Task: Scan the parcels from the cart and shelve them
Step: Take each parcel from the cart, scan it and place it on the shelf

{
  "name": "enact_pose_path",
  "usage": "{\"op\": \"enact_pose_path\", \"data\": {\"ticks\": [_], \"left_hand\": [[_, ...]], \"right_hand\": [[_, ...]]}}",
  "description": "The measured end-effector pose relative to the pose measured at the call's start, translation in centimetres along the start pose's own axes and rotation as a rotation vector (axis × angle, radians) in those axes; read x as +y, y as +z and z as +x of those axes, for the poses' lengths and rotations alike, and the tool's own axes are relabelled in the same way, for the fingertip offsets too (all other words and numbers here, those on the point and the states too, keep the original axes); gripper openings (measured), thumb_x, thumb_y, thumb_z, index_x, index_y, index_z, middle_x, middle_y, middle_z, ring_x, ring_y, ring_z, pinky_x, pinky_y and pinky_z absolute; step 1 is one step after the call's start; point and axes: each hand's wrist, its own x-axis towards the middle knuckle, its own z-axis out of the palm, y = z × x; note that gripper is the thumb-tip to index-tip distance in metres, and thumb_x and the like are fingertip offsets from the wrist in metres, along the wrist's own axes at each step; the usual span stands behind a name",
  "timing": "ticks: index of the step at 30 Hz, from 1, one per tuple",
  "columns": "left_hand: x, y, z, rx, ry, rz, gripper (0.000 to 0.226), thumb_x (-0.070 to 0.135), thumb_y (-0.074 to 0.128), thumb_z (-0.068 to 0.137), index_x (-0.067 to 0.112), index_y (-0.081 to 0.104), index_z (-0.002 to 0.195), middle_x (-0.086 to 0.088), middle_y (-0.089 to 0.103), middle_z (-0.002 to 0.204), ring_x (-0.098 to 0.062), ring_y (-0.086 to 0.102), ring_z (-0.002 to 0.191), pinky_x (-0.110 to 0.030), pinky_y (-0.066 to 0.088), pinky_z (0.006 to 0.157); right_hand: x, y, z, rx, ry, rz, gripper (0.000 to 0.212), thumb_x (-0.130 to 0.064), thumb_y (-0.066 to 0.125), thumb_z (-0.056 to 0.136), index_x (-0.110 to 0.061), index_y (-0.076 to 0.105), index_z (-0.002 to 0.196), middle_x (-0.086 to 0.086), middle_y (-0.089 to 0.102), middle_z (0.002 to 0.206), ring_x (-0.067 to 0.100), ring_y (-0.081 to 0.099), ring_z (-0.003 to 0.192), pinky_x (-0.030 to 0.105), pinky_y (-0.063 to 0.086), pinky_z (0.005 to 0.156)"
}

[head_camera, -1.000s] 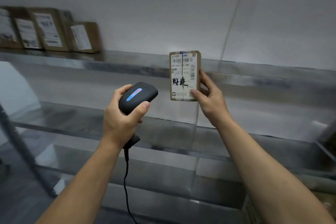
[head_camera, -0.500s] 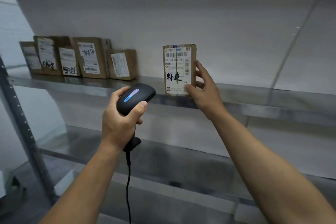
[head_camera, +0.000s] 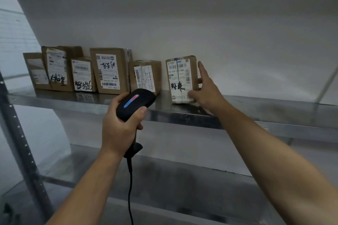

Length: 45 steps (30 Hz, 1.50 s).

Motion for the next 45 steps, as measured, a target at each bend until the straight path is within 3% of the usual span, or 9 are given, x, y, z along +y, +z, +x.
{"op": "enact_pose_path", "data": {"ticks": [3,9,15,19,24,30,35,38,45], "left_hand": [[-0.7,-0.3,1.1,-0.011,0.006,-0.015,0.056,0.053,0.076,0.065,0.041,0.057,0.116,0.001,0.071,0.096,-0.022,0.07,0.066,-0.037,0.06,0.062],[-1.2,-0.3,2.7,-0.027,0.031,-0.037,0.055,0.052,0.076,0.066,0.04,0.058,0.117,0.002,0.071,0.1,-0.02,0.07,0.069,-0.032,0.059,0.061],[-1.3,-0.3,3.5,-0.022,0.056,-0.054,0.053,0.052,0.076,0.066,0.045,0.057,0.115,0.01,0.069,0.102,-0.02,0.072,0.073,-0.031,0.06,0.061],[-1.6,-0.3,3.7,-0.024,0.058,-0.06,0.054,0.052,0.076,0.065,0.044,0.057,0.115,0.005,0.068,0.107,-0.02,0.072,0.075,-0.027,0.058,0.06],[-1.9,-0.5,3.9,-0.025,0.055,-0.064,0.055,0.051,0.076,0.065,0.043,0.058,0.116,0.005,0.068,0.106,-0.02,0.072,0.074,-0.027,0.059,0.06],[-2.5,-0.6,4.3,-0.031,0.041,-0.066,0.054,0.052,0.076,0.065,0.044,0.057,0.115,0.003,0.07,0.102,-0.02,0.07,0.069,-0.027,0.058,0.06],[-3.1,-1.0,4.8,-0.031,0.019,-0.066,0.057,0.053,0.077,0.064,0.041,0.058,0.117,-0.011,0.068,0.111,-0.025,0.07,0.071,-0.028,0.058,0.06],[-3.2,-1.2,4.9,-0.021,0.007,-0.078,0.06,0.052,0.077,0.064,0.037,0.059,0.119,-0.01,0.068,0.111,-0.025,0.07,0.071,-0.029,0.058,0.06],[-3.3,-1.7,4.7,-0.02,-0.004,-0.088,0.057,0.052,0.078,0.065,0.037,0.059,0.117,-0.011,0.069,0.106,-0.023,0.07,0.071,-0.027,0.057,0.059]], "right_hand": [[-0.6,0.9,1.3,0.008,0.038,-0.015,0.112,0.001,0.07,0.088,-0.041,-0.007,0.158,0.005,0.054,0.139,0.023,0.063,0.117,0.046,0.056,0.097],[-0.7,2.3,3.0,0.081,0.022,0.019,0.117,-0.005,0.077,0.085,-0.042,-0.008,0.158,0.004,0.056,0.14,0.022,0.059,0.123,0.046,0.051,0.103],[-1.1,2.4,3.9,0.14,-0.029,-0.019,0.113,-0.003,0.076,0.086,-0.037,-0.003,0.16,-0.007,0.056,0.128,0.003,0.05,0.106,0.031,0.051,0.092],[-1.5,2.5,4.1,0.155,-0.049,-0.04,0.102,-0.001,0.076,0.085,-0.03,0.012,0.16,0.002,0.053,0.146,0.013,0.053,0.122,0.037,0.052,0.097],[-1.3,2.6,4.9,0.185,-0.018,-0.031,0.096,-0.001,0.081,0.08,-0.03,0.024,0.152,0.008,0.054,0.14,0.024,0.055,0.125,0.043,0.053,0.097],[-0.9,3.9,5.7,0.207,-0.007,-0.009,0.092,0.001,0.078,0.082,-0.027,0.023,0.151,0.006,0.057,0.139,0.024,0.06,0.118,0.043,0.055,0.095],[-0.7,5.3,6.4,0.217,-0.024,-0.017,0.111,0.0,0.079,0.082,-0.034,0.007,0.159,0.004,0.054,0.145,0.022,0.056,0.125,0.042,0.051,0.101],[-0.7,6.0,7.0,0.202,-0.048,-0.039,0.109,0.0,0.079,0.081,-0.035,0.011,0.159,0.005,0.054,0.143,0.021,0.056,0.123,0.043,0.053,0.1],[-0.5,6.8,8.0,0.222,-0.054,-0.047,0.104,0.001,0.078,0.081,-0.027,0.014,0.159,0.006,0.053,0.145,0.023,0.055,0.126,0.025,0.043,0.09]]}}
